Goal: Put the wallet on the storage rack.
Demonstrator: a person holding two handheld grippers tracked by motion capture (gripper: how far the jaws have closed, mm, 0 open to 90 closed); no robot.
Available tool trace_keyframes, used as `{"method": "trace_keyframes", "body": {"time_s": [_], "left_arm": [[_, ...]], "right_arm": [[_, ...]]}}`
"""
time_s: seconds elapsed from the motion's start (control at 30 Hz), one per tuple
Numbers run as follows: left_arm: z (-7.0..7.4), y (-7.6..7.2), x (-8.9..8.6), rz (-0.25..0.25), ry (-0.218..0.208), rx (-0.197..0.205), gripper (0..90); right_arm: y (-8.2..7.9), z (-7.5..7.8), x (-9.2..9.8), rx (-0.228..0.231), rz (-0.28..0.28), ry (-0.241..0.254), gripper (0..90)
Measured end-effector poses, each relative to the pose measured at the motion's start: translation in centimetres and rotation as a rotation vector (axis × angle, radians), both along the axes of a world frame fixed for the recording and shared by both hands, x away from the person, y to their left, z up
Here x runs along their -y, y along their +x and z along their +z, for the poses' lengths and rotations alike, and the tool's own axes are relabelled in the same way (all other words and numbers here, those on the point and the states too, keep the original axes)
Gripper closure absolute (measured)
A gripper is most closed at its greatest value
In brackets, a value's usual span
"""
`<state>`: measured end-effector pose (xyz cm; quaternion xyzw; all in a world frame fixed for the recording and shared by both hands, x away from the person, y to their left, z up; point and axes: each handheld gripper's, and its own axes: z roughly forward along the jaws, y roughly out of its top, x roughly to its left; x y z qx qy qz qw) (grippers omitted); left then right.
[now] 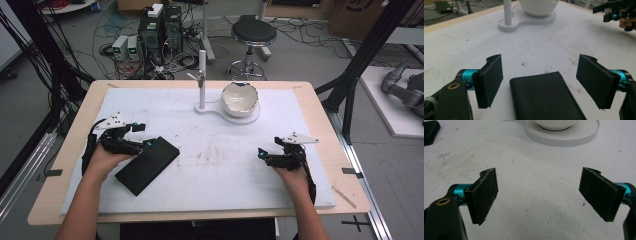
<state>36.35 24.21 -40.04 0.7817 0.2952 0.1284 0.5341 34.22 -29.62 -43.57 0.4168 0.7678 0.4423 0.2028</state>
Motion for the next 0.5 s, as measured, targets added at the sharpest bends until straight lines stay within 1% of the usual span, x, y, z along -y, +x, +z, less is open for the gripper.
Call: {"method": "trace_keyframes", "body": {"time_s": [0.03, 0.07, 0.17, 0.23, 0.33, 0.43, 0.5], "left_arm": [[0.0, 0.0, 0.0, 0.000, 0.000, 0.000, 21.5], [-0.2, 0.1, -0.2, -0.002, 0.009, -0.010, 21.5], [-0.8, 0.1, -0.9, 0.018, 0.034, -0.023, 21.5], [-1.4, 0.0, -1.4, 0.029, 0.029, -0.040, 21.5], [-2.3, -0.1, -2.2, 0.042, 0.037, -0.077, 21.4], [-3.2, -0.4, -2.6, 0.031, 0.066, -0.126, 21.4], [-3.9, -0.6, -2.9, 0.017, 0.078, -0.148, 21.4]], "right_arm": [[0.0, 0.0, 0.0, 0.000, 0.000, 0.000, 15.9], [0.0, 0.0, 0.0, 0.009, 0.005, 0.000, 15.9], [0.0, 0.1, 0.0, 0.014, 0.004, -0.008, 15.9], [0.0, 0.1, -0.2, 0.016, 0.005, 0.000, 15.9], [0.3, 0.0, -0.5, 0.010, 0.014, -0.010, 15.9], [0.5, 0.0, -0.6, 0.014, 0.016, -0.012, 15.9], [0.5, 0.0, -0.6, 0.016, 0.016, -0.010, 15.9]]}}
